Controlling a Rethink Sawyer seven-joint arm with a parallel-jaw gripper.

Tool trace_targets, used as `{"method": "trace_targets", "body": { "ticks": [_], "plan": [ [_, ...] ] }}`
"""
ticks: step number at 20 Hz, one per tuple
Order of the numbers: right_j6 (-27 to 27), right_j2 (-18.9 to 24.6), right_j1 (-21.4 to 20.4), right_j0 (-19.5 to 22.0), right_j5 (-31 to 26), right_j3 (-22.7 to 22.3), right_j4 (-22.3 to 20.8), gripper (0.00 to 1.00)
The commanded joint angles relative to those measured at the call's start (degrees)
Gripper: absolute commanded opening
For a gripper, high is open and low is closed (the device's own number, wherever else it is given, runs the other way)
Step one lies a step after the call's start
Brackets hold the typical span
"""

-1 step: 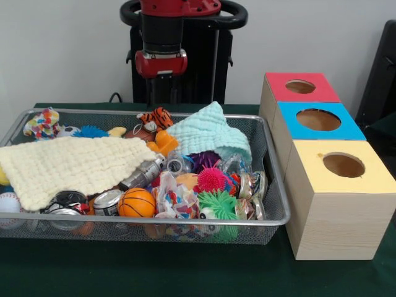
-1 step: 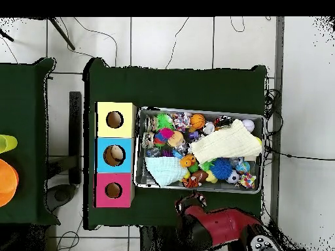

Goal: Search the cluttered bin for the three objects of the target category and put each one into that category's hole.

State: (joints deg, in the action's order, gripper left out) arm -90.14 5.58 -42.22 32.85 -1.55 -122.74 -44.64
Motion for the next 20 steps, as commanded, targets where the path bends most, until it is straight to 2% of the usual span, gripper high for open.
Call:
{"method": "trace_targets", "body": {
  "ticks": [1, 4, 6, 9, 20],
  "plan": [
    [2.3, 14.9, -8.9, 4.3, -10.4, -1.9, 5.0, 1.0],
    [0.5, 12.9, -7.8, 2.4, -9.2, 0.2, 2.9, 1.0],
    [-0.7, 11.5, -5.1, 1.5, -7.2, 2.3, 0.7, 1.0],
    [-3.2, 7.0, -1.0, -2.0, -2.8, 6.0, -2.2, 1.0],
    [-6.5, -2.5, 6.8, -9.1, 5.7, 11.4, -3.5, 1.0]
  ]
}}
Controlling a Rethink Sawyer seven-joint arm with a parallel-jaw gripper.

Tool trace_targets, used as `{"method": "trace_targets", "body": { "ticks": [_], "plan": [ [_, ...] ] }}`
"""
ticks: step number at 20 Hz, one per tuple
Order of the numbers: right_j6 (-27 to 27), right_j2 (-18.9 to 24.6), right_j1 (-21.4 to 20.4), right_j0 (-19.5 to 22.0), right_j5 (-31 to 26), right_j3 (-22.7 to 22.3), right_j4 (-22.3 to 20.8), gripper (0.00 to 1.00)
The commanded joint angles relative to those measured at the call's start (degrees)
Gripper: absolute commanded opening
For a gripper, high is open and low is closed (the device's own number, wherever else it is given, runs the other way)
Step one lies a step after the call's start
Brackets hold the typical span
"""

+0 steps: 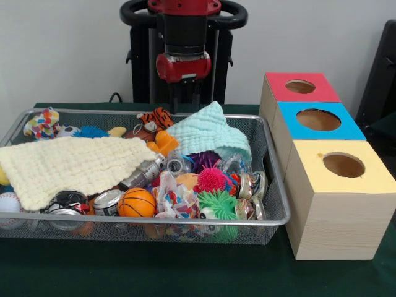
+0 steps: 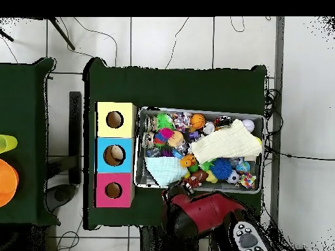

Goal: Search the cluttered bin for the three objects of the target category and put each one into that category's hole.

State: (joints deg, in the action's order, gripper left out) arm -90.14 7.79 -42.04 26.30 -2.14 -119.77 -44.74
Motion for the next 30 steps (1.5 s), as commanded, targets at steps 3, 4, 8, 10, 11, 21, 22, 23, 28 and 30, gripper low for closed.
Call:
{"method": "trace_targets", "body": {
  "ticks": [3, 4, 8, 10, 11, 21, 22, 23, 28, 30],
  "plan": [
    [-5.9, -4.6, 7.0, -2.4, 6.5, 8.6, -3.1, 1.0],
    [-5.6, -4.4, 6.9, -2.1, 6.5, 8.5, -3.0, 1.0],
    [-4.3, -3.3, 6.2, -0.4, 6.0, 7.8, -3.4, 1.0],
    [-4.0, -3.0, 6.0, 0.0, 5.7, 7.6, -3.5, 1.0],
    [-3.9, -2.8, 5.9, 0.2, 5.5, 7.5, -3.5, 1.0],
    [0.6, 6.0, -4.1, 7.9, -3.9, -1.3, -1.3, 1.0],
    [0.8, 6.4, -4.5, 8.3, -4.2, -1.5, -1.2, 1.0],
    [1.0, 6.9, -4.7, 8.8, -4.5, -1.8, -1.2, 1.0],
    [0.5, 6.1, -3.9, 8.6, -4.0, -1.1, -2.7, 1.0],
    [-0.5, 4.7, -1.9, 6.8, -2.9, 0.2, -3.4, 1.0]
  ]
}}
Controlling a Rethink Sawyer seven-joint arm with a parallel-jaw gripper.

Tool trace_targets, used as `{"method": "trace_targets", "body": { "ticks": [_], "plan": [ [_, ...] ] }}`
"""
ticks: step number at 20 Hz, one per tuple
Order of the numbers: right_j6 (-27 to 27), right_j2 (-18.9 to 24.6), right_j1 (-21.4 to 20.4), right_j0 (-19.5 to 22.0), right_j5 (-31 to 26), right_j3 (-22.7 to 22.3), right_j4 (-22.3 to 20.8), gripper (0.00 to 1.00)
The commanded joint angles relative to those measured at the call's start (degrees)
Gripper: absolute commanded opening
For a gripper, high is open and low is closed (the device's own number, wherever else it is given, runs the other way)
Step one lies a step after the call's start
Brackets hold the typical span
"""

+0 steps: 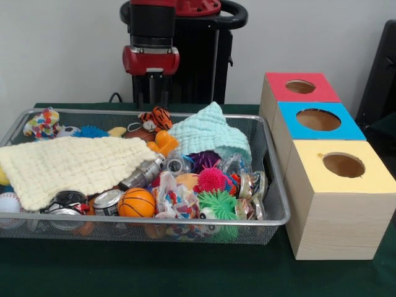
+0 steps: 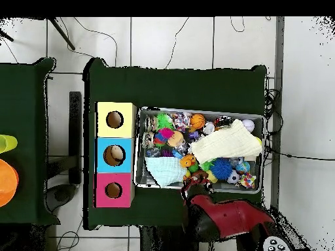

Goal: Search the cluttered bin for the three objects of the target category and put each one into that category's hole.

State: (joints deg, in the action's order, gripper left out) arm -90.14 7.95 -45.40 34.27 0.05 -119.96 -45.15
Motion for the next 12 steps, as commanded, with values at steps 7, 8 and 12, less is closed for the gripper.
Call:
{"method": "trace_targets", "body": {
  "ticks": [7, 8, 12],
  "plan": [
    [-4.4, -2.6, 8.3, -7.3, 1.7, 4.9, -4.7, 1.0],
    [-4.4, -2.7, 8.7, -7.3, 2.1, 5.1, -4.8, 1.0],
    [-4.5, -3.4, 9.7, -7.7, 2.3, 5.9, -4.8, 1.0]
  ]
}}
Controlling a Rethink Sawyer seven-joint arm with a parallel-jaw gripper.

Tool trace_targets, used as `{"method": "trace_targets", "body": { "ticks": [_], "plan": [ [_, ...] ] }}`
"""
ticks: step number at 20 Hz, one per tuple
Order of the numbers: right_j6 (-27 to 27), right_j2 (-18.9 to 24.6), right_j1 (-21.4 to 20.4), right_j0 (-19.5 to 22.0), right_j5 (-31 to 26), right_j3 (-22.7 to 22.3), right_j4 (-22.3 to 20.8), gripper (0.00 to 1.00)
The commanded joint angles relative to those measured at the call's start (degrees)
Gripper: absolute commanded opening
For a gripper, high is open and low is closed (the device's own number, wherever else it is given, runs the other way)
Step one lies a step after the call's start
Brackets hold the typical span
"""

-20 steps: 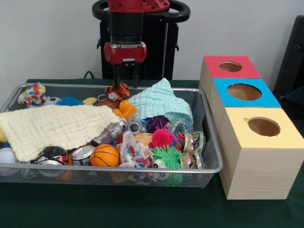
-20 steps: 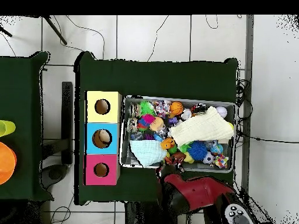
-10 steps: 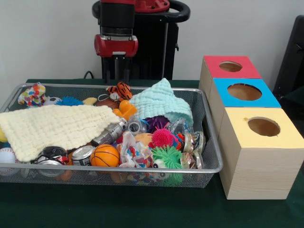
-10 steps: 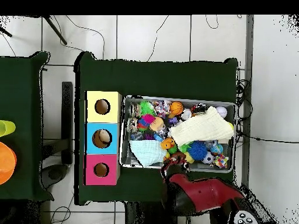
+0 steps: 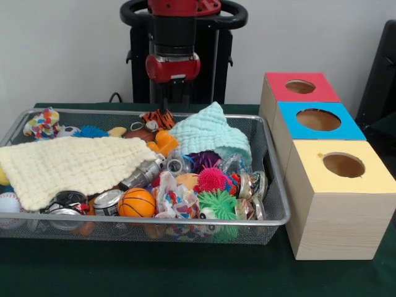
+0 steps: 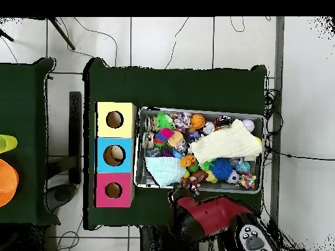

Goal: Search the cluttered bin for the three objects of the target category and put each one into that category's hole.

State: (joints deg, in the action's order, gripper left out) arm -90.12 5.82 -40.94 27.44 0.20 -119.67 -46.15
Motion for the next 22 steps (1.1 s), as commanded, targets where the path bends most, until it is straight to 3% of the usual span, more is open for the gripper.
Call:
{"method": "trace_targets", "body": {
  "ticks": [1, 12, 22],
  "plan": [
    [-4.4, -1.1, 4.9, -1.0, 1.7, 5.5, -3.6, 1.0],
    [-1.6, 1.4, 4.0, 3.7, -0.9, 4.4, -5.7, 1.0],
    [-0.9, 2.3, 3.8, 4.3, -2.4, 4.0, -5.8, 1.0]
  ]
}}
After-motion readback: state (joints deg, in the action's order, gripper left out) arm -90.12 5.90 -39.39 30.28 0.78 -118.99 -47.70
